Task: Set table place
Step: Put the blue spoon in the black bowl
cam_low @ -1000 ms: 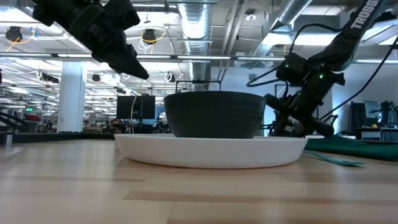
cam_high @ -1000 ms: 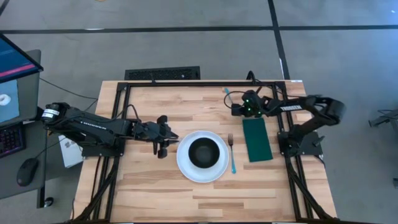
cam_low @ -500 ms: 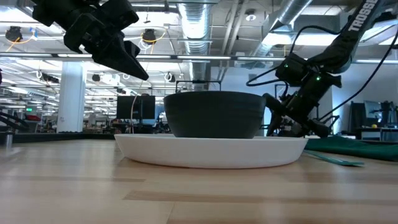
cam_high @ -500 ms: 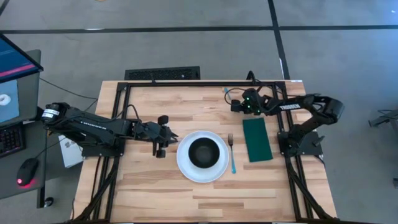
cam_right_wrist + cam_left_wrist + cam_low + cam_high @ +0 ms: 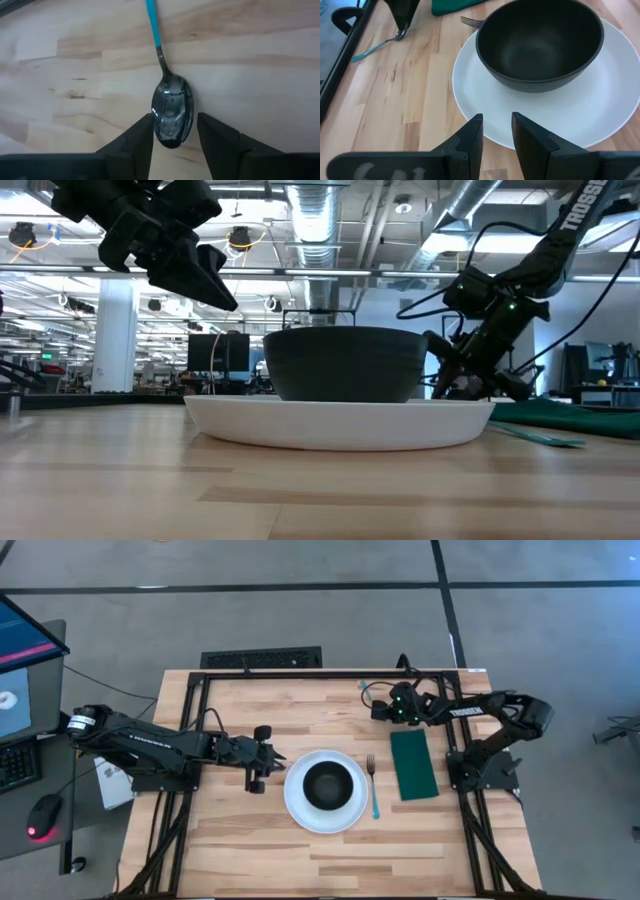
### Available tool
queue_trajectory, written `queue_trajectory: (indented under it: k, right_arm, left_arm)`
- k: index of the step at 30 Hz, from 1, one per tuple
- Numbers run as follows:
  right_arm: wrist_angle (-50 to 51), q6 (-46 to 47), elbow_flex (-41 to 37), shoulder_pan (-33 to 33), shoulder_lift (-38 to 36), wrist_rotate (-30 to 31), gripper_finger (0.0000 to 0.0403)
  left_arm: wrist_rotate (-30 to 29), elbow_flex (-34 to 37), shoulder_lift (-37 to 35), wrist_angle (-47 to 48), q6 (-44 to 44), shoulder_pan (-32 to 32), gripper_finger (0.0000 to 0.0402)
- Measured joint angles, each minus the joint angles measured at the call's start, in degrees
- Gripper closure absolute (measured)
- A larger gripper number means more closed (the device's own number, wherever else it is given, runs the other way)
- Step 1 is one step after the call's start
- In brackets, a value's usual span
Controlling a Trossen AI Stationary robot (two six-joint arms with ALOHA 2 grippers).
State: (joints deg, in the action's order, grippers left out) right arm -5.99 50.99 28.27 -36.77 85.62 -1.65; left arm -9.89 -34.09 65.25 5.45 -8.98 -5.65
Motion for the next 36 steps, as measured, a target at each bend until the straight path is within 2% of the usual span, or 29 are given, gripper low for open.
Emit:
queue_trajectory:
  k: [5,22,33,36]
  right_arm:
    - [-0.01,-0.38,0.00,-0.07,0.00,-0.02,0.0253]
    - [0.88,-5.31,0.00,-0.09,-0.02,1.81,0.0389]
    - [1.02,-10.56,0.00,0.00,-0.02,1.47,0.0392]
    - [0.94,-11.81,0.00,0.00,-0.02,-1.32,0.0392]
  left_arm:
    - [0.00,0.00,0.00,0.09,0.02,0.00,0.0307]
    - [0.00,0.00,0.00,0.28,1.17,0.02,0.0307]
    - [0.00,0.00,0.00,0.31,1.05,0.02,0.0307]
    - [-0.14,0.00,0.00,0.31,1.00,0.01,0.0307]
